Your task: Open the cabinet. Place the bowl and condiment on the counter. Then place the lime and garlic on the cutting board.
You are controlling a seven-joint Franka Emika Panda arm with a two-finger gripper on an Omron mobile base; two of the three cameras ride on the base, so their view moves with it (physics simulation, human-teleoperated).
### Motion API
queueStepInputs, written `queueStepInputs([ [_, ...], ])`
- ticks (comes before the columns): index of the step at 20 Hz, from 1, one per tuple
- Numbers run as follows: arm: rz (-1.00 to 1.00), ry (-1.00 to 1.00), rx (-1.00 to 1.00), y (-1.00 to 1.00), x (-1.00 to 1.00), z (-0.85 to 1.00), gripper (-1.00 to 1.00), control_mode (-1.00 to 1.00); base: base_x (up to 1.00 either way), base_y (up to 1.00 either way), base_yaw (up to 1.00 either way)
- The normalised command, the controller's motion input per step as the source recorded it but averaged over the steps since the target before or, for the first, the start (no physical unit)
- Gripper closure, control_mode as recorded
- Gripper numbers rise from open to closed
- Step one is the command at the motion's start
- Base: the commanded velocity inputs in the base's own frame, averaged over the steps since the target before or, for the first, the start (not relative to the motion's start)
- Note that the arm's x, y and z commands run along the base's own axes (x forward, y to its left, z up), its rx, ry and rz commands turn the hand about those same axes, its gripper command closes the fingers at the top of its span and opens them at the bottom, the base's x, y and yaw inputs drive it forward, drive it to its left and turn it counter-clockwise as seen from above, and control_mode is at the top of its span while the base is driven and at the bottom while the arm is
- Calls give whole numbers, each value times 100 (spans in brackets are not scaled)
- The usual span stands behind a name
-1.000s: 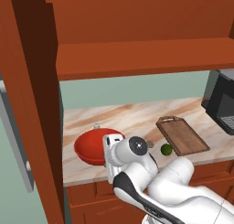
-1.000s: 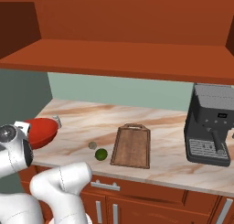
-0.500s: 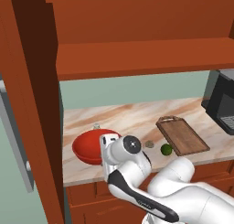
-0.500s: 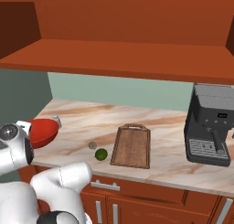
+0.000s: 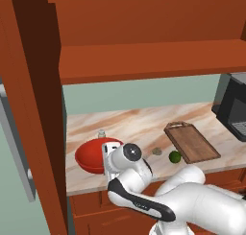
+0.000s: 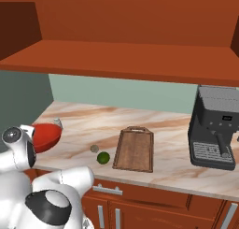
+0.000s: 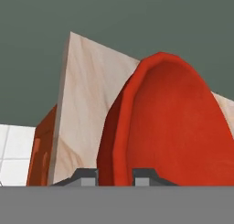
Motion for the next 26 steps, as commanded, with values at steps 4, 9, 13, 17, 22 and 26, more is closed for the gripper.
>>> queueStepInputs([
  [4,0,0,0,1,22,-32,100,-100,0,0,0],
  [9,0,0,0,1,21,-32,100,-100,0,0,0],
  [13,0,0,0,0,18,-26,100,-100,0,0,0],
  [17,0,0,1,0,10,-18,100,-100,0,0,0],
  [22,0,0,0,0,2,-12,100,-100,0,0,0],
  [26,0,0,0,0,0,-5,100,-100,0,0,0],
])
